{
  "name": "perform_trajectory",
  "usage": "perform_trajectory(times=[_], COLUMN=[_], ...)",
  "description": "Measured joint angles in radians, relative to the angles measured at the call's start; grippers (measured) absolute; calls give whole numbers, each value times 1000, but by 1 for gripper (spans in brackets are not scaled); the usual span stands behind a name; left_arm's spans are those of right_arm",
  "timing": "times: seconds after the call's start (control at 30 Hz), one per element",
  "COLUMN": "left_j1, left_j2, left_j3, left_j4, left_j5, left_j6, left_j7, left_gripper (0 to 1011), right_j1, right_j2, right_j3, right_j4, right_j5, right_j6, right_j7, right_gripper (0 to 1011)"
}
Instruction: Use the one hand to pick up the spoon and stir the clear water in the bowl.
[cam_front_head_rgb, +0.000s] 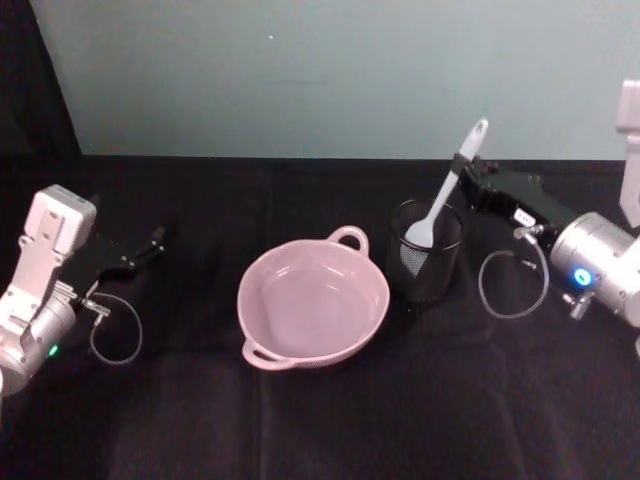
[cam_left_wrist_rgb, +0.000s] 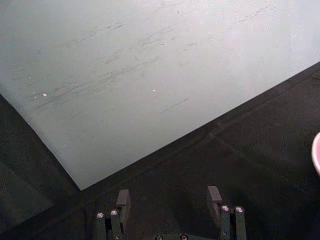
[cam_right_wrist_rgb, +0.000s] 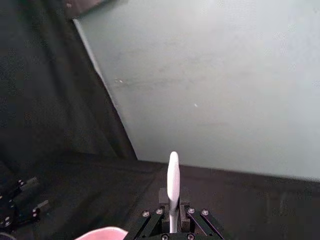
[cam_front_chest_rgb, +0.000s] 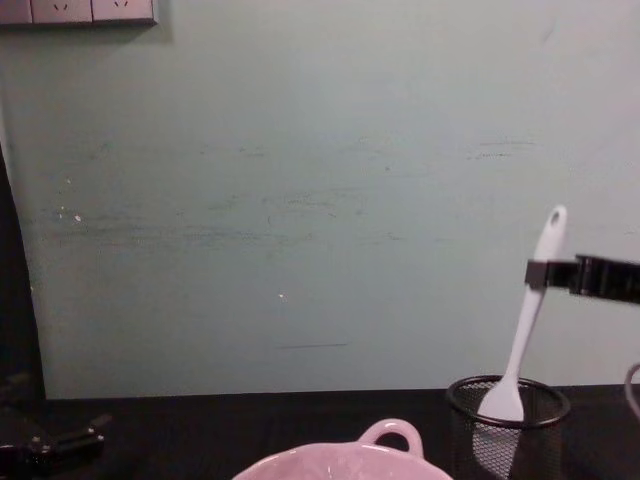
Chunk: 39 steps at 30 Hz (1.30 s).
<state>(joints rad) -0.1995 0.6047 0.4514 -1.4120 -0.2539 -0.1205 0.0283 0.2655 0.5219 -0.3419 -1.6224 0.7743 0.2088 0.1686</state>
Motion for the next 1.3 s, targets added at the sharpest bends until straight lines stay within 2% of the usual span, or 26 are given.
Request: perform_trajectory(times=[0.23, 0.43, 0.73, 0.83, 0.9, 0.93, 1.03, 1.3], left_j1=[0, 0, 0, 0, 0, 0, 0, 0], left_j2=[0, 0, 0, 0, 0, 0, 0, 0], left_j3=[0, 0, 0, 0, 0, 0, 0, 0], left_j4=[0, 0, 0, 0, 0, 0, 0, 0], left_j5=[0, 0, 0, 0, 0, 0, 0, 0], left_j6=[0, 0, 0, 0, 0, 0, 0, 0], left_j7=[0, 0, 0, 0, 0, 0, 0, 0], left_gripper=[1011, 1011, 1011, 1011, 1011, 1011, 1011, 1011], right_j1=[30, 52, 74, 84, 85, 90, 98, 120], right_j2=[50, 82, 110, 129, 131, 141, 151, 171], right_j3=[8, 31, 58, 62, 61, 56, 37, -27], right_j4=[-50, -85, -113, -128, -130, -135, -137, -131], right_j5=[-61, -67, -26, 9, 15, 34, 50, 52], right_j6=[-1, 24, 43, 54, 57, 62, 63, 49], right_j7=[52, 103, 173, 207, 213, 236, 270, 341], right_gripper=[111, 111, 111, 111, 111, 111, 111, 111])
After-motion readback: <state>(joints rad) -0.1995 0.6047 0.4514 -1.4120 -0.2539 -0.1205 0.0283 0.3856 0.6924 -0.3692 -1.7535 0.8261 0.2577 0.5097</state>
